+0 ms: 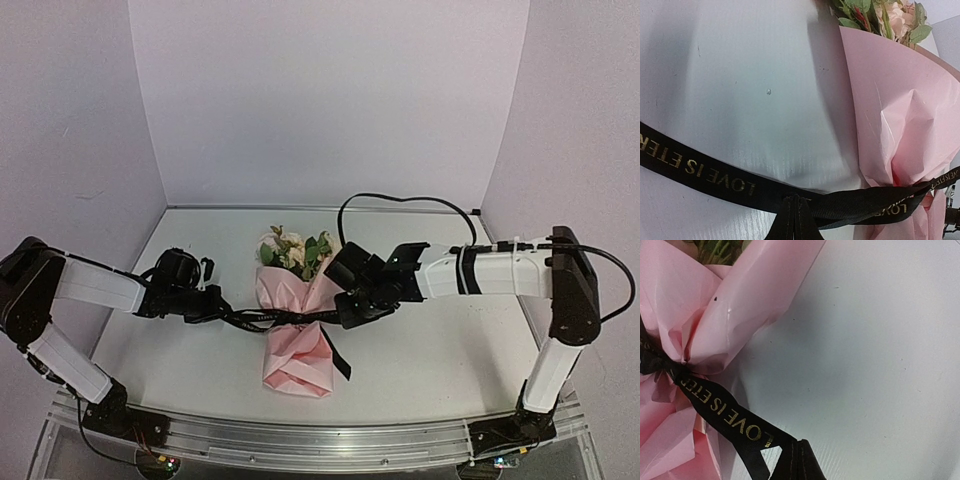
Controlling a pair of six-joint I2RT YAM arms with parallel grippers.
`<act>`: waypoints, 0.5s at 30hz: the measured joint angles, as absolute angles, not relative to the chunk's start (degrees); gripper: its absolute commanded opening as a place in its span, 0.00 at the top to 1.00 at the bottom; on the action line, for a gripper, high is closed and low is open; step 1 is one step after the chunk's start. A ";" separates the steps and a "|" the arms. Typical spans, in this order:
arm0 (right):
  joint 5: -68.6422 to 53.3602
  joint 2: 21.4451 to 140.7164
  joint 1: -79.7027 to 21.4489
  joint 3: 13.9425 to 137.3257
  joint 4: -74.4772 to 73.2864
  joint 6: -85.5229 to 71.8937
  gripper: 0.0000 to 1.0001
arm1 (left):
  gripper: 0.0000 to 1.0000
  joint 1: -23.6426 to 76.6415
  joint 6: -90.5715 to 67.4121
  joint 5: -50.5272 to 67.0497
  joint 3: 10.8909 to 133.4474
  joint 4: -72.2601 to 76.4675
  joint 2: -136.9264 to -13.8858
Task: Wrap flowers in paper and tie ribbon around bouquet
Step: Tie the half-tied ribbon around the folded bouquet.
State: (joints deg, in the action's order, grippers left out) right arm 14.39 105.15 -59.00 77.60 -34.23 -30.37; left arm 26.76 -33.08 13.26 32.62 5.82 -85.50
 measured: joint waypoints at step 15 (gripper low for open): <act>18.88 100.75 -58.78 69.47 -30.09 -42.33 0.78 | 1.00 25.57 -33.11 13.34 32.62 5.82 -85.58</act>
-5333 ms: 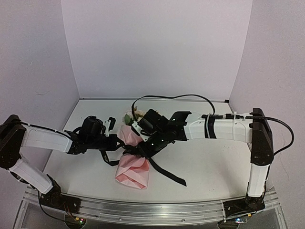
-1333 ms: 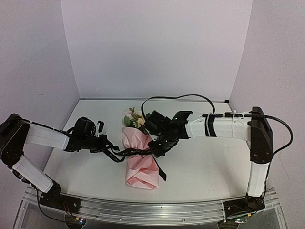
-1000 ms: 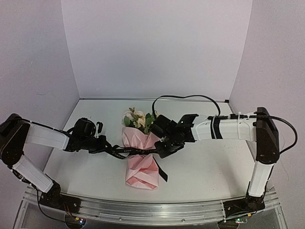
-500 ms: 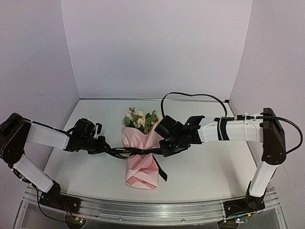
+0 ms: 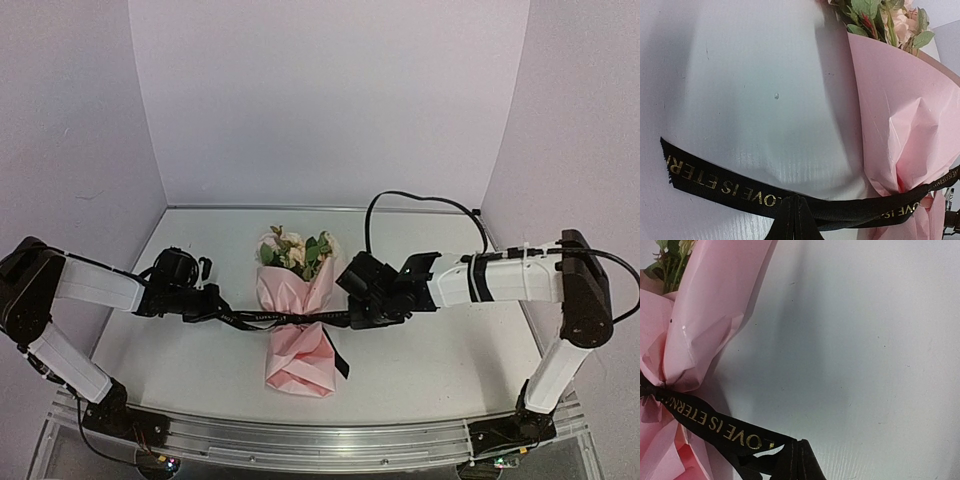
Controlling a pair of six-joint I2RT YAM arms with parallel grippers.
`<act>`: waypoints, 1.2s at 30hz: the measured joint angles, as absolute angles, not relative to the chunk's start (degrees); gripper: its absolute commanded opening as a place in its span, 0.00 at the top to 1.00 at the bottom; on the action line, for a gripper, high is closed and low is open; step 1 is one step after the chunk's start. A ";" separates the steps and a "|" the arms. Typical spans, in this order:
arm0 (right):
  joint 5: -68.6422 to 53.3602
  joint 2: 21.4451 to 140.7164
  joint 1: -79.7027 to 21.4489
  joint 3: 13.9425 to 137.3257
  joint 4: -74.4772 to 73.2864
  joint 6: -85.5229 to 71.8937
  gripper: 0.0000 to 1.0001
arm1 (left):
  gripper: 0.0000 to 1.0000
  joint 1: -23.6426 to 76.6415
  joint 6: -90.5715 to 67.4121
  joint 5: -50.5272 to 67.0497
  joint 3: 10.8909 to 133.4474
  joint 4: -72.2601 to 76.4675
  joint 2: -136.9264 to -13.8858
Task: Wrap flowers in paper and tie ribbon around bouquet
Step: Tie the half-tied ribbon around the folded bouquet.
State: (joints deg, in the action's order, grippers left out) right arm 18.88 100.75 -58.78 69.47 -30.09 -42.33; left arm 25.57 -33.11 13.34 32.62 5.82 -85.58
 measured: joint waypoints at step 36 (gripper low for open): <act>3.18 111.92 -57.12 83.02 -31.80 -14.30 1.00 | 1.00 25.17 -31.74 16.29 34.92 5.37 -86.46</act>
